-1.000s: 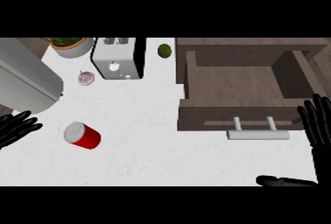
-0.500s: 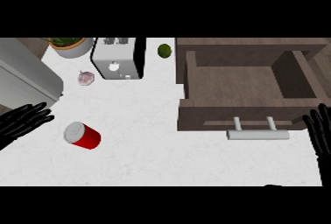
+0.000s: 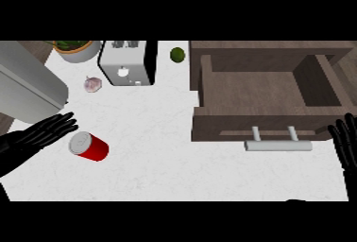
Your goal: Pick up the can, place it into the drawer and close the drawer
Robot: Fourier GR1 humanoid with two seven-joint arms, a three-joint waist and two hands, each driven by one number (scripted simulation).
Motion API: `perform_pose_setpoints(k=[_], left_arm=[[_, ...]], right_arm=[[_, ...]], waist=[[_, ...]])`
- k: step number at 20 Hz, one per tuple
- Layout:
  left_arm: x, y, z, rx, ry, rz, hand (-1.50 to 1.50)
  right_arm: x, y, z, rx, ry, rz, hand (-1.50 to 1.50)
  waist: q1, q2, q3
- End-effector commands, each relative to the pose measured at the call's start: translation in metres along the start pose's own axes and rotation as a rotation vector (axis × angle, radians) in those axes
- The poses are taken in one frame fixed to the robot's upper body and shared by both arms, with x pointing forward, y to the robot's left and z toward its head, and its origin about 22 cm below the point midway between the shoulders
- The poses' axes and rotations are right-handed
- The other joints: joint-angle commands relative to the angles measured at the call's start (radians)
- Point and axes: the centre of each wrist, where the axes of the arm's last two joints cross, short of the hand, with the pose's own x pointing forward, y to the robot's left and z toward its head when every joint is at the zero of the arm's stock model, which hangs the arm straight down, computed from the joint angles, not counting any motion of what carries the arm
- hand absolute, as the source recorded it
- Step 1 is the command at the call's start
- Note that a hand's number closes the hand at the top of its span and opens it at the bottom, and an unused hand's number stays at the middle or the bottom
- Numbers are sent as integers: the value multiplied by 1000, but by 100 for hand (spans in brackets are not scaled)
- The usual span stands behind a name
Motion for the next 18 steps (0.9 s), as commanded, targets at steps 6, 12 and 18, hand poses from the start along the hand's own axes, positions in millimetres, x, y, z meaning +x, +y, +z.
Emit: perform_pose_setpoints(k=[6, 12, 18], left_arm=[[-34, 27, 6, 10, 8, 20, -150], [-51, 30, -4, 40, 39, -6, -150], [-52, 41, -9, 51, 33, -39, -150]], right_arm=[[11, -18, 2, 14, 0, -2, -150], [-5, -10, 1, 11, 1, 0, -150], [5, -8, -9, 16, 1, -1, -150]], waist=[[-5, 1, -1], [-5, 1, -1], [-5, 1, -1]])
